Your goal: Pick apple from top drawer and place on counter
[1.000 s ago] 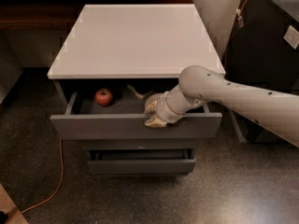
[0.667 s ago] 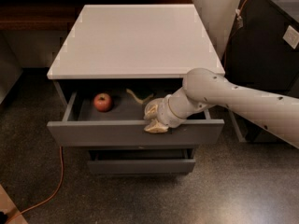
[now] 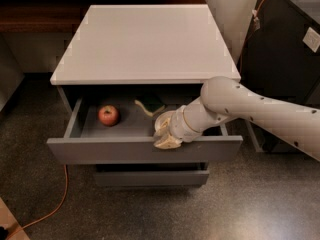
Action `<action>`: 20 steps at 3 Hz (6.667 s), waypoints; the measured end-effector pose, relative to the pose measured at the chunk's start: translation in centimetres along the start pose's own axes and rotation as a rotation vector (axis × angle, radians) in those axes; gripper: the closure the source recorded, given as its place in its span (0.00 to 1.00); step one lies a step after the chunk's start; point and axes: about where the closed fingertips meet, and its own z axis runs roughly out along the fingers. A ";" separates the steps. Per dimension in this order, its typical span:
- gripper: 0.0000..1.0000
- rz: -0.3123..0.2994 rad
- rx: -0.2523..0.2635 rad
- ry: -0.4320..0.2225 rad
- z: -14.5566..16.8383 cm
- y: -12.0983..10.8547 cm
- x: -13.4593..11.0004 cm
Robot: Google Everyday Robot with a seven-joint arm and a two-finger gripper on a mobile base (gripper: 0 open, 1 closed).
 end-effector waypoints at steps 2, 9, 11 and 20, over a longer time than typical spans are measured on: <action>1.00 0.040 -0.015 -0.026 -1.1 2.9 -0.5; 1.00 0.130 -0.016 0.029 0.3 -1.5 -1.2; 1.00 0.139 -0.062 0.090 1.8 0.8 -0.5; 0.54 0.137 -0.094 0.065 -0.4 5.6 -5.2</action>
Offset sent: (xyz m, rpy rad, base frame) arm -0.0985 -0.0096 0.0235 0.1009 0.1142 -0.0778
